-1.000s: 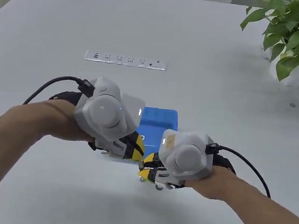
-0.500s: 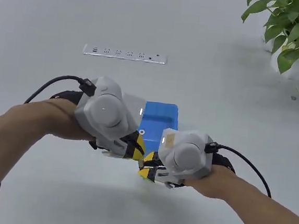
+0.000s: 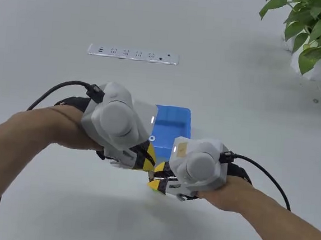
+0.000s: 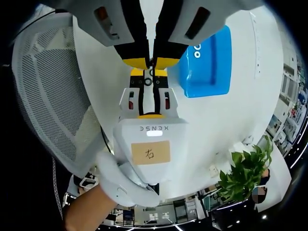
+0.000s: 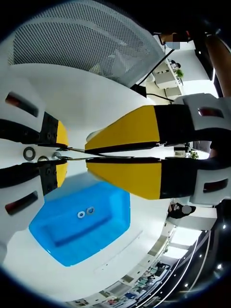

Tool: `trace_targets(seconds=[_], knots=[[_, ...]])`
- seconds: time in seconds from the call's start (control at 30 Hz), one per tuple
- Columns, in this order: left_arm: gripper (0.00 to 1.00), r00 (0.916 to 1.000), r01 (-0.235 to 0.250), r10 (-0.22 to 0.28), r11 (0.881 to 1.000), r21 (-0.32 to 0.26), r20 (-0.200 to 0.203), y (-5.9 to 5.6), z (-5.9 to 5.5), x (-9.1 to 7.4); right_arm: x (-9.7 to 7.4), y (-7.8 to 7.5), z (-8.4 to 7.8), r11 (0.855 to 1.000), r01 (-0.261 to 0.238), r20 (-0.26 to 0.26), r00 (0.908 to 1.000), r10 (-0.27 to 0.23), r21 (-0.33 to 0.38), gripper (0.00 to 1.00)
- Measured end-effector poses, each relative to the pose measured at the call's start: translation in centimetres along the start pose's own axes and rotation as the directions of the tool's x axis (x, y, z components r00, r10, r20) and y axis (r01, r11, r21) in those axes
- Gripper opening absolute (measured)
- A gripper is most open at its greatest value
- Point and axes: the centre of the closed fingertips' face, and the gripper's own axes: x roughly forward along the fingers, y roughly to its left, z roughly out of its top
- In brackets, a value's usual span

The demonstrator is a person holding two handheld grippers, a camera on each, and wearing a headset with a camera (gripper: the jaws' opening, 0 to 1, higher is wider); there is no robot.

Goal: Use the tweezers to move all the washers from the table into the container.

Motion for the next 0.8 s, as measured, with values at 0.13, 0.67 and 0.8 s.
trace_targets(seconds=[0.13, 0.67, 0.8], knots=[[0.06, 1.0, 0.0, 0.0, 1.0, -0.003, 0.003, -0.04, 0.0, 0.03, 0.07, 0.0, -0.02, 1.0, -0.001, 0.0, 1.0, 0.001, 0.0, 0.12], [0.06, 0.9998, 0.0, 0.0, 1.0, -0.011, 0.021, 0.08, 0.35, 0.22, 0.06, -0.11, -0.19, 1.0, 0.004, -0.007, 1.0, -0.004, 0.019, 0.11], [0.06, 0.9998, 0.0, 0.0, 1.0, -0.014, 0.022, 0.06, 0.35, 0.21, 0.07, -0.12, -0.21, 1.0, 0.004, -0.007, 1.0, -0.004, 0.021, 0.11]])
